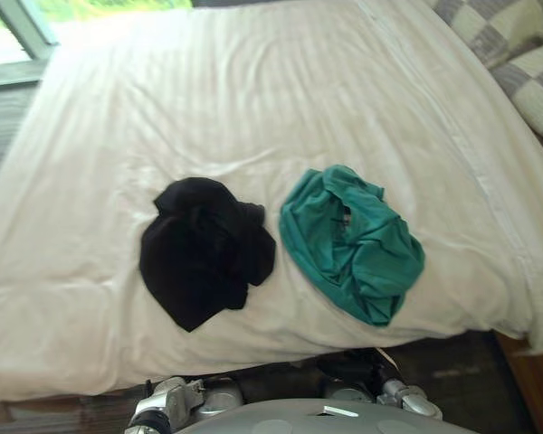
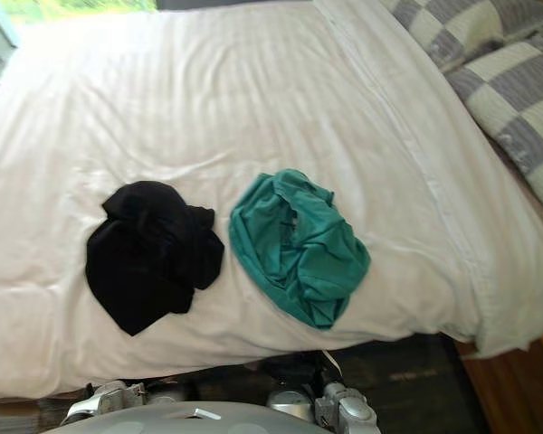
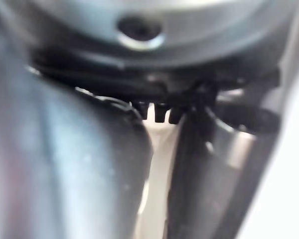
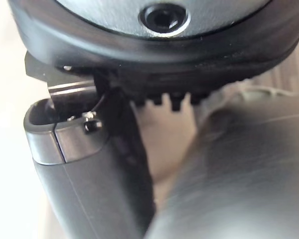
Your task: Tidy up the quilt and then pick up the clothes from the bed and put them into the laundry hamper
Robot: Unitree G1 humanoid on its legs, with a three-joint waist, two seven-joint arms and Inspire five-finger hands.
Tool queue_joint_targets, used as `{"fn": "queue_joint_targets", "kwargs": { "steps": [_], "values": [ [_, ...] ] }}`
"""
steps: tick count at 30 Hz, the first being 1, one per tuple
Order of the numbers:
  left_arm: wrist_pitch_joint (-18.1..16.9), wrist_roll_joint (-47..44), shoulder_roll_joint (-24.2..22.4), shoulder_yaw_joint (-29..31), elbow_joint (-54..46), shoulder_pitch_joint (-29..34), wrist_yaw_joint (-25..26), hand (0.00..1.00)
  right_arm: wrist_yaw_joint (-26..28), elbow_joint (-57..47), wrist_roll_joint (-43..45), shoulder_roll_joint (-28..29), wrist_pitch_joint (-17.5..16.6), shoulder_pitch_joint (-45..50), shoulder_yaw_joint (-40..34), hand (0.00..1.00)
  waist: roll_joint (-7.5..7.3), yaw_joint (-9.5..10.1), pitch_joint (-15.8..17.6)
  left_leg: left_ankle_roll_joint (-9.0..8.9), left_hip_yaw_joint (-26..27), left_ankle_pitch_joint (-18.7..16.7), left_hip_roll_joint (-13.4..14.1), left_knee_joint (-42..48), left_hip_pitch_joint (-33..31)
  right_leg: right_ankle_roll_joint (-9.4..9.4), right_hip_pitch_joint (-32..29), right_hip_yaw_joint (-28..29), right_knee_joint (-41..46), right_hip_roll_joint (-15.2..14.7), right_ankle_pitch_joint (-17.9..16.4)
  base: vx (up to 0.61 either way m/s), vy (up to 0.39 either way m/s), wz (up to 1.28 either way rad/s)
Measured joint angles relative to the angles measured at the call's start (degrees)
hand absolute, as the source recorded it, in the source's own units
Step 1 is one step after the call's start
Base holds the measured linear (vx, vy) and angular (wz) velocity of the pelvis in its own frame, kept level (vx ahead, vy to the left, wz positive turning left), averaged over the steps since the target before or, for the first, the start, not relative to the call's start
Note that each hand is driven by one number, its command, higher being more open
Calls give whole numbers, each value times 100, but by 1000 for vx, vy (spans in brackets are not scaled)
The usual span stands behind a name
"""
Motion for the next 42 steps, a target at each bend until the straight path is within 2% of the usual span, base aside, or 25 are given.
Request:
{"fn": "queue_joint_targets", "kwargs": {
  "steps": [3, 4, 7, 8, 9, 10, 11, 12, 13, 14, 16, 18, 19, 20, 21, 24, 28, 30, 31, 33, 34, 36, 37, 39, 42],
  "values": [
    [26, 9, 14, 189, 36, 163, -13, 100, -120, -109, -59, -226, -71, 115, -58, 100, 108, -38, -83, -58, -294, -58, 447, 117, -19, 182, -306, 344, 625, -520, -181, -40, 302, -22],
    [-240, 46, 31, 141, 36, 286, -22, 100, -127, -122, -83, -324, -173, 49, -60, 100, 116, -37, -89, -82, -647, 33, 702, 122, -90, 414, -489, 609, 752, -676, -290, -20, 359, -57],
    [-691, 70, -14, 108, 93, 479, 41, 100, -284, -95, -84, -568, -316, -35, -81, 100, 227, -26, -149, -181, -1520, 304, 968, -9, 31, 892, -984, 1161, 1210, -989, -279, -116, 558, -52],
    [-744, 43, -63, 87, 106, 518, 51, 100, -347, -88, -82, -680, -333, -64, -81, 100, 316, -36, -201, -360, -1517, 288, 981, -6, 78, 1011, -1089, 1312, 1183, -1076, -220, -175, 696, -34],
    [-746, 41, -59, 48, 138, 516, 48, 100, -400, -76, -83, -691, -343, -65, -83, 100, 324, -50, -213, -609, -1395, -206, 980, 7, 125, 1017, -1077, 1354, 1120, -1101, -136, -198, 758, -5],
    [-700, 37, 28, -101, 199, 483, 5, 100, -458, 58, -145, -577, -297, -65, -81, 100, 213, -74, -277, -814, -1212, -920, 859, 93, 81, 1045, -983, 1364, 778, -1238, 199, -214, 712, -17],
    [-704, 29, 235, -102, 184, 501, -26, 100, -449, 310, -210, -307, -193, -90, 41, 100, 41, 105, -347, -726, -1058, -1076, 726, 442, -119, 870, -971, 1374, 324, -1362, 1025, -228, 666, -28],
    [-728, 8, 236, -93, 183, 498, -13, 100, -548, 417, -304, -170, -185, -129, 179, 100, 17, 197, -367, -642, -926, -1111, 737, 476, -171, 739, -1006, 1273, 101, -1329, 1557, -258, 605, -56],
    [-760, 4, 194, -96, 137, 505, 36, 100, -658, 415, -286, -149, -170, -149, 233, 100, 10, 288, -380, -473, -744, -1075, 766, 373, -157, 291, -1090, 1038, 15, -1229, 1908, -235, 540, -57],
    [-815, -4, 183, -99, 122, 500, 53, 100, -546, 419, -284, -207, -152, -153, 300, 100, 5, 359, -383, -248, -549, -913, 738, 82, -65, 14, -1212, 389, 368, -1117, 1715, -205, 555, -48],
    [-784, -17, 196, -161, 129, 436, 63, 100, -378, 408, -226, -139, -188, -151, 366, 100, 7, 288, -384, -83, -458, -502, 592, -592, 40, 110, -1171, -42, 662, -624, 1336, -82, 329, -20],
    [-595, -21, 223, -276, 120, 307, 103, 100, -103, 287, 68, -154, -137, -156, 480, 100, -21, 261, -395, 99, -395, -78, 231, -1224, 3, 98, -1168, 7, 662, -58, 527, -40, 216, -1],
    [-473, -76, 220, -276, 117, 258, 201, 100, -46, 186, 243, -149, -11, -149, 508, 100, -88, 260, -425, 159, -338, 59, 29, -1375, -15, 30, -1153, -13, 562, -52, 313, -53, 174, 3],
    [-322, -264, 191, -279, 113, 216, 360, 100, -106, 75, 509, -154, 160, -141, 482, 100, -55, 230, -408, 188, -321, 155, -176, -1455, -55, 8, -1144, -19, 414, -180, 260, -64, 165, 21],
    [-276, -436, 131, -274, 112, 209, 536, 100, -192, 39, 785, -144, 262, -145, 378, 100, 5, 146, -386, 195, -338, 266, -262, -1547, -51, 30, -1057, -78, 261, -221, 270, -48, 96, 25],
    [-336, -1194, 44, -125, 86, 231, 842, 100, -495, 22, 1301, -9, 528, -100, 87, 100, 14, 187, -374, 111, -321, 470, -300, -1866, 145, 179, -879, -97, -23, -179, 365, -55, 11, 3],
    [-593, -2228, -178, 751, 121, 501, 1095, 100, -1037, -2, 2049, 412, 549, 75, -831, 100, -106, 200, -350, 64, -209, 808, -303, -2551, 629, 232, -638, -91, -340, -70, 460, -71, -13, -8],
    [-754, -2743, -251, 1513, 199, 644, 1223, 100, -1260, -4, 2323, 490, 527, 196, -1475, 100, -143, 209, -406, 66, -147, 856, -324, -2734, 681, 270, -630, -61, -479, -41, 525, -39, 16, -13],
    [-891, -3236, -236, 2537, 226, 809, 1317, 100, -1458, -7, 2553, 464, 400, 323, -2265, 100, -152, 232, -407, 61, -72, 847, -355, -2762, 666, 262, -629, 9, -615, -18, 600, 6, 32, -16],
    [-1143, -3685, -179, 3621, 254, 962, 1399, 100, -1633, -8, 2771, 358, 162, 409, -3028, 100, -189, 191, -438, 72, -58, 803, -385, -2764, 657, 323, -567, 12, -731, -8, 678, 42, 27, -7],
    [-1433, -4152, 0, 4581, 254, 1063, 1484, 100, -1781, -5, 2991, 119, -100, 434, -3721, 100, -199, 184, -473, 78, -44, 784, -415, -2764, 648, 334, -543, 19, -824, -13, 730, 64, 36, 0],
    [-1837, -4582, 356, 5471, 250, 1143, 1575, 100, -1936, -8, 3208, -283, -466, 440, -4390, 100, -196, 178, -521, 76, -34, 779, -432, -2763, 640, 331, -538, 22, -862, -16, 756, 71, 33, 0],
    [-1987, -4704, 503, 5712, 217, 1161, 1600, 100, -1986, -13, 3212, -439, -613, 434, -4566, 100, -201, 178, -544, 72, -36, 776, -432, -2762, 640, 330, -535, 19, -863, -15, 757, 74, 16, 2],
    [-2687, -4785, 1004, 6221, -105, 1190, 1666, 100, -2175, -310, 3223, -951, -1143, 365, -4808, 100, -170, 178, -648, 56, -36, 765, -422, -2753, 636, 323, -535, 15, -877, 0, 754, 61, 3, 1],
    [-3361, -4667, 1401, 6226, -1294, 1214, 1689, 100, -2365, -1274, 3219, -1354, -1504, 243, -4765, 100, -140, 181, -891, 55, -35, 762, -423, -2742, 633, 315, -529, 17, -901, 9, 759, 14, 0, 0]
  ]
}}
